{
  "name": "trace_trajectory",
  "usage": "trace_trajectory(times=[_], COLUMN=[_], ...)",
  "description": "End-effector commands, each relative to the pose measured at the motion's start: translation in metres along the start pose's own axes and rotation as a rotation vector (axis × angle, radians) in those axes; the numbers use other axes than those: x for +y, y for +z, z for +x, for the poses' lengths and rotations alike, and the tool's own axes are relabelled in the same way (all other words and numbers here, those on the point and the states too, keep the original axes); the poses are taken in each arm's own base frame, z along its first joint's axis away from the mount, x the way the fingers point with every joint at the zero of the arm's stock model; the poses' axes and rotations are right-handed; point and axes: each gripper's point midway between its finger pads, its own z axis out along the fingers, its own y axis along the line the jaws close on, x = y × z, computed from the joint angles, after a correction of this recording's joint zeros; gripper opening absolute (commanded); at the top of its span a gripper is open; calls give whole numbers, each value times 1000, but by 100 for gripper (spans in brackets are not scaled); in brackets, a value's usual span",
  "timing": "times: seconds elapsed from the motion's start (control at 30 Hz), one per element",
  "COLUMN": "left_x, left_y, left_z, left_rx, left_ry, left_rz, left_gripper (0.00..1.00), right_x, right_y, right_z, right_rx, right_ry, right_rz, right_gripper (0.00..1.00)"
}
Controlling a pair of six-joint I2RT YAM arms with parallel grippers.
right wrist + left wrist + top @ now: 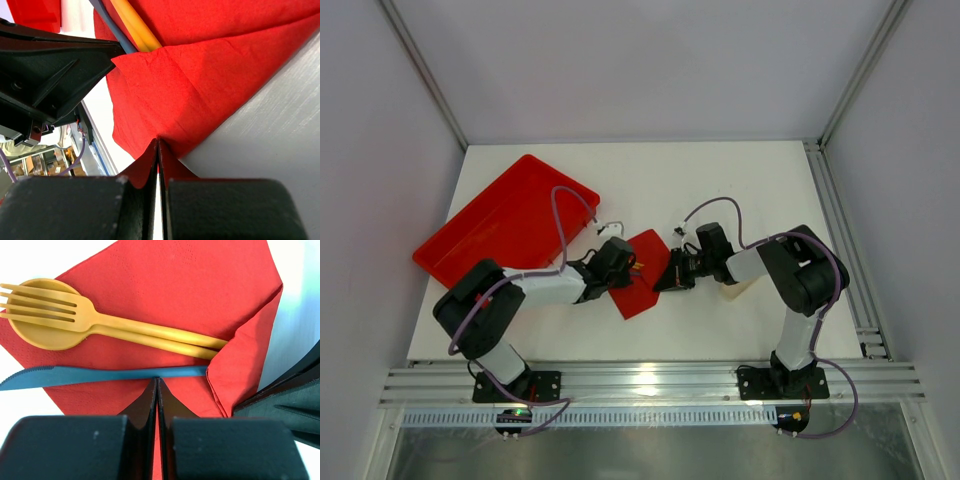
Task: Place the utensils on the paper napkin and roll it up
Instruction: Roll the napkin at the center of the board.
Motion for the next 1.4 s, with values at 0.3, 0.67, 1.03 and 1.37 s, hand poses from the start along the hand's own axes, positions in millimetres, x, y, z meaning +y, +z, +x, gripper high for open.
trace_trajectory(times=[0.3,0.67,1.03,1.37], left_x=[-4,-2,-27,-68], left_y=[7,12,-16,-17], left_z=[-24,-26,-29,-39], left_rx=[-58,-58,-66,-92], left_ry=[16,17,-53,-120], left_rz=[-28,-33,144,352], left_gripper=[0,0,0,0], right_x=[-17,-17,-16,-17], right_y=[2,2,2,2], right_z=[-1,-1,-2,-3], right_rx=[-14,-13,-15,-13], right_ry=[-17,-16,-21,-18], right_rz=[68,69,70,75], right_gripper=[4,4,4,4])
